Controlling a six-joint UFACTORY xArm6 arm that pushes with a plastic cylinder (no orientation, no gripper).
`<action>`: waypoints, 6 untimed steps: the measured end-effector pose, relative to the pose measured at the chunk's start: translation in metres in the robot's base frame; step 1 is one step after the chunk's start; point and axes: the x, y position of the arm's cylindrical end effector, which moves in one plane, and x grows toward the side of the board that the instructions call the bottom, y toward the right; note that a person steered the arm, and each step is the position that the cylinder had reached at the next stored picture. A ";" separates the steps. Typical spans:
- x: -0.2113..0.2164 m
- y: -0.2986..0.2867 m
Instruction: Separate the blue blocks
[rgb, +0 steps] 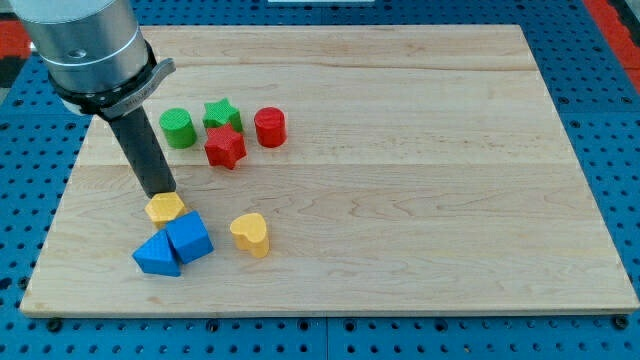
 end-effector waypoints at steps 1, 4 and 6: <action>0.021 -0.044; 0.093 -0.050; 0.077 0.051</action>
